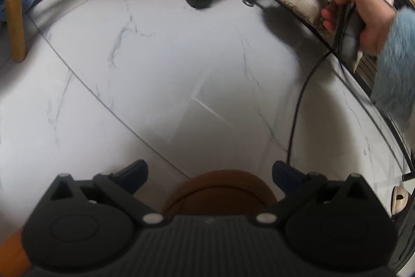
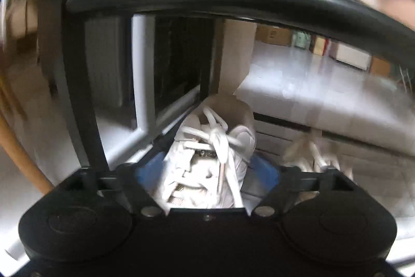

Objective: Organize scattered shoes
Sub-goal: 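Carry the sneaker pair in the right tool onto the rack's lower shelf, then open the right tool and withdraw it from the sneakers on the shelf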

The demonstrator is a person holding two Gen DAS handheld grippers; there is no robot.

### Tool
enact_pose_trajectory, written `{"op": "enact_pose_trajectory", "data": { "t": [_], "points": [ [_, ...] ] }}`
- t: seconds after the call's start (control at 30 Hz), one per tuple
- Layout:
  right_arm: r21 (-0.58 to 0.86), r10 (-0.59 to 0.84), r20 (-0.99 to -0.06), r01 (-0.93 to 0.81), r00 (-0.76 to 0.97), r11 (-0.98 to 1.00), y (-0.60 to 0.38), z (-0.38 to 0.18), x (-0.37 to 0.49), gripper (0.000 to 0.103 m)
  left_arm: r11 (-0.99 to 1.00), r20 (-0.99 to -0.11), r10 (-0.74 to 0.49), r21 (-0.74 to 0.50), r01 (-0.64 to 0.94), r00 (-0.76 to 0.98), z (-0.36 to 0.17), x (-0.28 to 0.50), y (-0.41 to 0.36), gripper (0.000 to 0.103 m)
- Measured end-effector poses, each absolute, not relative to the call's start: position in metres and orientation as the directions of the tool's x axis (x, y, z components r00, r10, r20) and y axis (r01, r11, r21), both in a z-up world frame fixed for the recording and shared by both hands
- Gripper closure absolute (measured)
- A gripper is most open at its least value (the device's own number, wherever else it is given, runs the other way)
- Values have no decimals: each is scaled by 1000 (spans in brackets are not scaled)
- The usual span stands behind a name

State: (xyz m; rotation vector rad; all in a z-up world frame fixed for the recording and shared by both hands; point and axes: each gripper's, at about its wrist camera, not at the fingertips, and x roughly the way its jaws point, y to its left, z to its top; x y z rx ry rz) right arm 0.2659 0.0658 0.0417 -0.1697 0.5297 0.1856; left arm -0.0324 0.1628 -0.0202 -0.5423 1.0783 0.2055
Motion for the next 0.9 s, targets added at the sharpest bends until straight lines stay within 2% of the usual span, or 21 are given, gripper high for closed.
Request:
{"op": "enact_pose_trajectory", "data": {
  "t": [0.07,0.13,0.23,0.3,0.5,0.63,0.8,0.83,0.9],
  "points": [
    [-97,117,-581,-211,806,973,70,42,282,6,851,-877,-100,-320,-416,470,-20,-32,163,1],
    [-135,108,-593,-230,798,964,77,40,286,15,850,-877,-101,-322,-417,470,-20,-32,163,1],
    [-98,141,-542,-229,829,968,70,45,275,35,849,-876,-102,-324,-418,471,-20,-32,163,1],
    [-71,163,-503,-229,849,971,65,48,268,40,848,-876,-103,-325,-419,471,-20,-32,163,1],
    [-111,232,-281,-271,931,956,63,50,222,40,851,-876,-101,-322,-415,472,-19,-32,163,1],
    [-82,218,-267,-248,939,965,68,52,237,40,852,-880,-94,-313,-419,466,-21,-32,163,1],
    [-64,130,-283,-154,950,986,77,41,283,39,848,-885,-99,-314,-427,455,-24,-29,163,1],
    [-68,112,-285,-137,952,988,79,38,290,36,848,-887,-102,-314,-427,450,-26,-29,163,1],
    [-92,107,-291,-139,951,986,88,26,303,21,847,-890,-108,-316,-427,444,-27,-28,163,1]
  ]
}}
